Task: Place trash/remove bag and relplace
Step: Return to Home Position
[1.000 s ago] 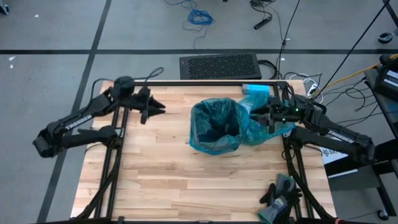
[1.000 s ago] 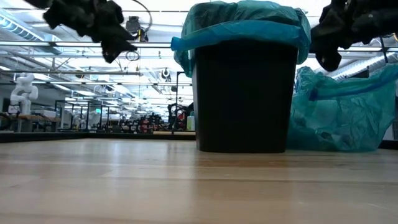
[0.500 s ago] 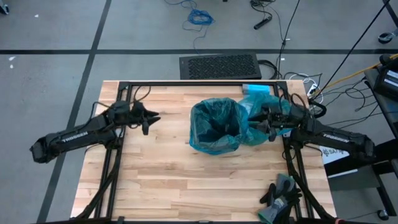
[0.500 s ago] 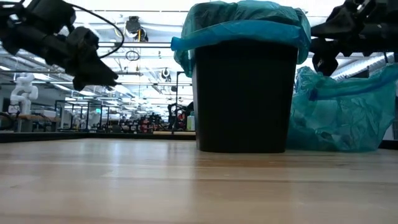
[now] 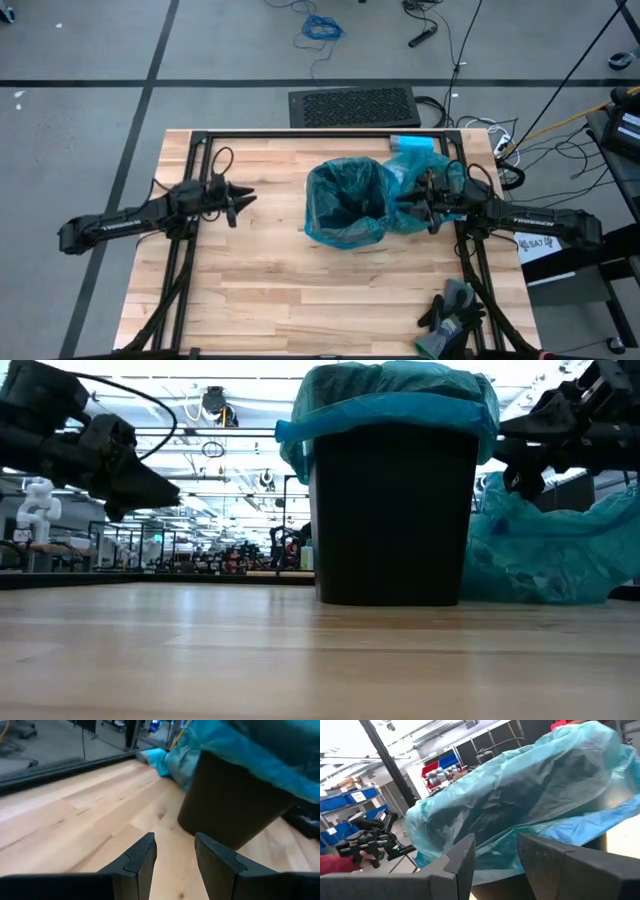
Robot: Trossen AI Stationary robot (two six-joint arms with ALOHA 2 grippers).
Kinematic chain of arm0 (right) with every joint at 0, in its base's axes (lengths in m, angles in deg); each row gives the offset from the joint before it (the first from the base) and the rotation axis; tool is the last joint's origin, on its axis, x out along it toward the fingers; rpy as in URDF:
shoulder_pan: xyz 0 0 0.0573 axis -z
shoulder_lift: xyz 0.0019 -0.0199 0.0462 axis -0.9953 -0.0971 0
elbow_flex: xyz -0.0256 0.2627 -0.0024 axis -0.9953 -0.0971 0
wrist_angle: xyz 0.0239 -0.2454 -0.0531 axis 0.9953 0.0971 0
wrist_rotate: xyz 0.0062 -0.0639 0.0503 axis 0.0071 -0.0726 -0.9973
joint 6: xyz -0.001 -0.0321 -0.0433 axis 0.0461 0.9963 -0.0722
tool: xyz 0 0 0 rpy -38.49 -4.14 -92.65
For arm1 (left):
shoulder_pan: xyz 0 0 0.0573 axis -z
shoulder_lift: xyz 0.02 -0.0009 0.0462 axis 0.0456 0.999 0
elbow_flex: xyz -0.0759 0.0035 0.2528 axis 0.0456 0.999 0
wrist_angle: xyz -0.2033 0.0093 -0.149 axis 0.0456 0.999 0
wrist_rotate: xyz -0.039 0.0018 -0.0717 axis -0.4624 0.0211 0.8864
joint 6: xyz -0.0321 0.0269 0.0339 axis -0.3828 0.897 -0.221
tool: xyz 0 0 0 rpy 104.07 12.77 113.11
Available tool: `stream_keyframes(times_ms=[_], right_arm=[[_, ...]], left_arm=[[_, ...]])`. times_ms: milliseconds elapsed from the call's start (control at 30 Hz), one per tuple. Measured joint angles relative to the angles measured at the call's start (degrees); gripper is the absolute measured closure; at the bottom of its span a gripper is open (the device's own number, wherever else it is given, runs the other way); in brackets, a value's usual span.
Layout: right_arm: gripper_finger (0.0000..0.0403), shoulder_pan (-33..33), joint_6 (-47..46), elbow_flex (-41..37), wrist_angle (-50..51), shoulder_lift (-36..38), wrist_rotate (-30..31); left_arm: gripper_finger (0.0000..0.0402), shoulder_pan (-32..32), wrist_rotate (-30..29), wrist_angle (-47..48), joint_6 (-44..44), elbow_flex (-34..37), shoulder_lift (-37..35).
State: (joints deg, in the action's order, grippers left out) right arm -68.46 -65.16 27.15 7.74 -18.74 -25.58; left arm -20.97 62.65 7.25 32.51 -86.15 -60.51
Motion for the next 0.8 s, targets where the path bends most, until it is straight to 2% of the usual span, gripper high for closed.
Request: stream_keyframes(times_ms=[233,567,800], right_arm=[[0.0264,0.2,-0.5,0.0,3.5,3.4,1.1],[0.0264,3.6,0.3,0.1,17.6,18.3,0.8],[0.0264,4.1,6.0,0.5,20.3,16.8,-0.2]], left_arm=[[0.0261,3.9,-4.4,-0.7,3.3,0.4,-0.2],[0.0261,4.2,-3.7,-0.5,6.1,0.4,-2.2],[0.0261,5.8,-0.3,0.0,9.6,0.4,-0.6]])
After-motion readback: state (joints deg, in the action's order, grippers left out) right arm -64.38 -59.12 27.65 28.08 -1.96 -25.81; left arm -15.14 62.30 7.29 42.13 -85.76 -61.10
